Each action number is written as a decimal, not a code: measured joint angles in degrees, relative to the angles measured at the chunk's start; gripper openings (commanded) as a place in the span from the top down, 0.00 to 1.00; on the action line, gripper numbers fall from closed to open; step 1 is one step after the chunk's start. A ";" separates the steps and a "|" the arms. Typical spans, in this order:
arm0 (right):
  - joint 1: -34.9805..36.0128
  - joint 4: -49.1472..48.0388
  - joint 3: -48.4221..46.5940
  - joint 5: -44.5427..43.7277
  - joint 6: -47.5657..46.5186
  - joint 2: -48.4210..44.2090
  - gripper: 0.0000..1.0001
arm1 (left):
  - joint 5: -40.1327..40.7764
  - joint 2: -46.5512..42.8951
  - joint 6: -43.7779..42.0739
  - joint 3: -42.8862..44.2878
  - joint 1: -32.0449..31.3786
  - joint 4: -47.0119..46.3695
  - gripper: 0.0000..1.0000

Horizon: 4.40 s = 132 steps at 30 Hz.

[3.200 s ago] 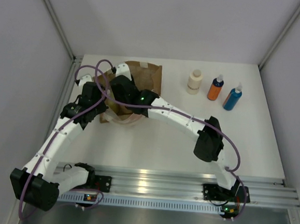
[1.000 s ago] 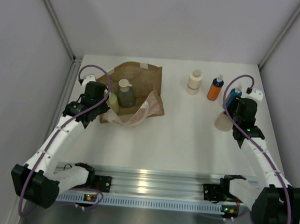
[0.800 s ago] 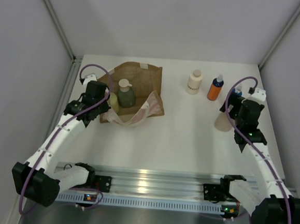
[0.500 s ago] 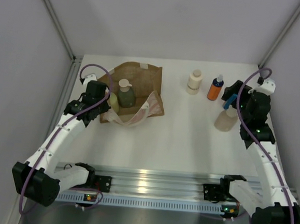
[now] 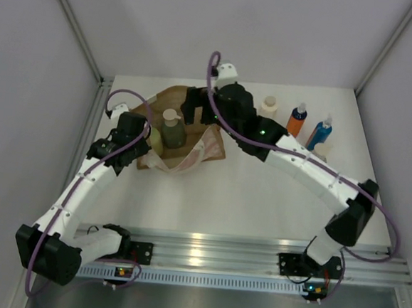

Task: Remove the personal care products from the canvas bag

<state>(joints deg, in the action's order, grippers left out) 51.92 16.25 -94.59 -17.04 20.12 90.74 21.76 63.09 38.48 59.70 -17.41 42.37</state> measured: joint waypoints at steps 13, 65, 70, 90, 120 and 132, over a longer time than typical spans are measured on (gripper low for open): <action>2.36 7.65 -29.33 9.42 -16.09 30.67 0.02 | 3.63 0.02 6.32 1.62 0.13 4.79 1.00; -4.85 -2.97 -23.74 27.91 -21.84 40.48 1.00 | 1.66 1.20 3.45 2.23 0.17 5.33 1.00; -4.85 -1.55 -18.38 28.94 -22.14 34.07 1.00 | 1.66 1.20 3.50 2.25 0.17 5.31 1.00; -5.42 2.91 -22.25 19.50 -25.14 7.69 1.00 | 1.60 2.14 3.39 2.78 0.17 5.44 1.00; -33.35 -23.89 44.54 5.62 -17.27 -11.04 1.00 | 0.00 2.45 1.62 3.19 0.24 5.70 1.00; -33.42 -28.26 45.24 5.14 -15.87 -10.84 0.23 | -0.17 2.45 1.57 3.19 0.28 5.68 1.00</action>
<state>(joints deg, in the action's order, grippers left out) 18.50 -12.01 -49.34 -11.90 4.25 79.90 21.58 65.54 40.05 62.89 -17.12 48.05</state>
